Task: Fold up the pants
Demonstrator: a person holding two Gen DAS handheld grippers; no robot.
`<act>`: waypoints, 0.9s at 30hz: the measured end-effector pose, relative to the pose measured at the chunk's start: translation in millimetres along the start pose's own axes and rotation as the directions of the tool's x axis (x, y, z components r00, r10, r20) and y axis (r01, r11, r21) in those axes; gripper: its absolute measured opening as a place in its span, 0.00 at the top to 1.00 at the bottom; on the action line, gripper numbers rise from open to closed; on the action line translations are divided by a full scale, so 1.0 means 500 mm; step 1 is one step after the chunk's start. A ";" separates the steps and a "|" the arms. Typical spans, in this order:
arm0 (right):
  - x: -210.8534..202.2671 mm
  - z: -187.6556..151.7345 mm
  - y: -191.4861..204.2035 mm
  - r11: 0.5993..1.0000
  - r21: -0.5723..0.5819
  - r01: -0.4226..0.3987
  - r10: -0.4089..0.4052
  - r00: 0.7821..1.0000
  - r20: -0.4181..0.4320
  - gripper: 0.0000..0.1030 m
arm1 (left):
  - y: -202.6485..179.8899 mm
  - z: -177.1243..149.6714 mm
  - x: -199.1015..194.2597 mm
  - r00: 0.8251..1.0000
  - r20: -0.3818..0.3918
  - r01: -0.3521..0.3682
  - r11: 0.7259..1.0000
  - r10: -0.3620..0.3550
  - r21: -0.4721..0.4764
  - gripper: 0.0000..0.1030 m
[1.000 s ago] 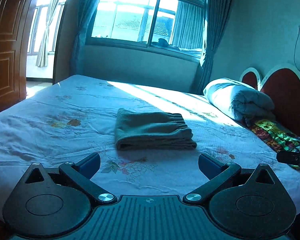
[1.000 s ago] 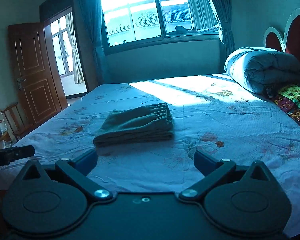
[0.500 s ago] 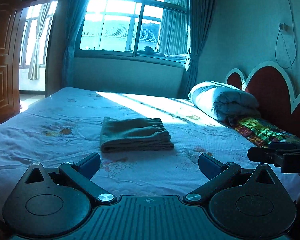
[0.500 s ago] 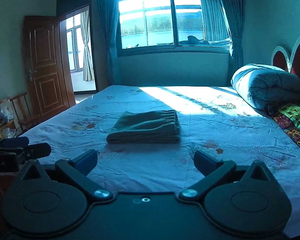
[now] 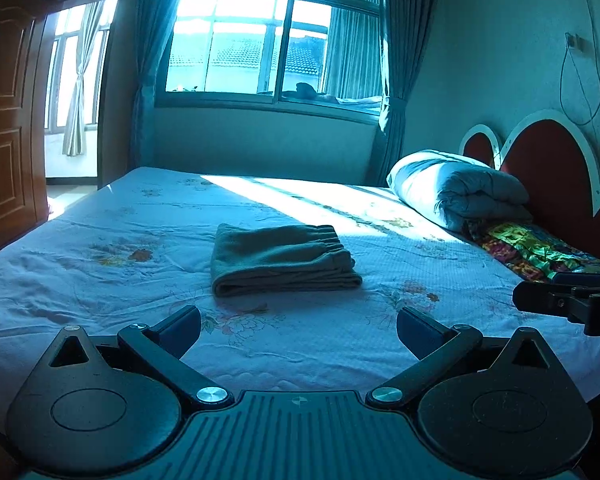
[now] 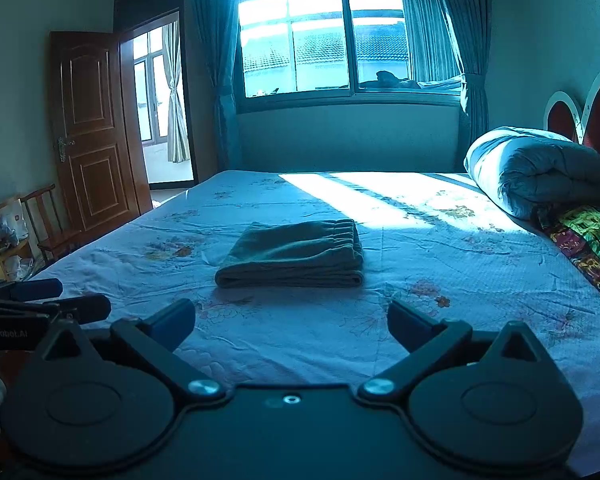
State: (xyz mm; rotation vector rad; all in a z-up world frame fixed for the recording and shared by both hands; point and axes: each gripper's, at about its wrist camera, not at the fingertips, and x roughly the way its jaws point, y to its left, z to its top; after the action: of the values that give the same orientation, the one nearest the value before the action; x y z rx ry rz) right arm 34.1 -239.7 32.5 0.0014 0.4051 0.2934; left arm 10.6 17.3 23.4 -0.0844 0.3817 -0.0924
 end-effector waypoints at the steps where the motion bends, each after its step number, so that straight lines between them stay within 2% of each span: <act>1: -0.003 0.002 -0.002 1.000 0.001 0.002 -0.002 1.000 0.004 0.06 | -0.002 0.000 -0.001 1.000 0.004 0.001 1.000 -0.001 0.002 0.00; 27: -0.010 0.008 -0.002 1.000 -0.008 0.009 -0.009 1.000 0.007 0.06 | -0.011 0.000 -0.012 0.999 0.024 0.028 1.000 -0.029 0.011 0.00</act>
State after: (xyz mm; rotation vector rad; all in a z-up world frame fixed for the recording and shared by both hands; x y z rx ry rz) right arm 31.6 -241.6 37.9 -0.0076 0.3967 0.2861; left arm 4.6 12.3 26.0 -0.0809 0.3560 -0.1213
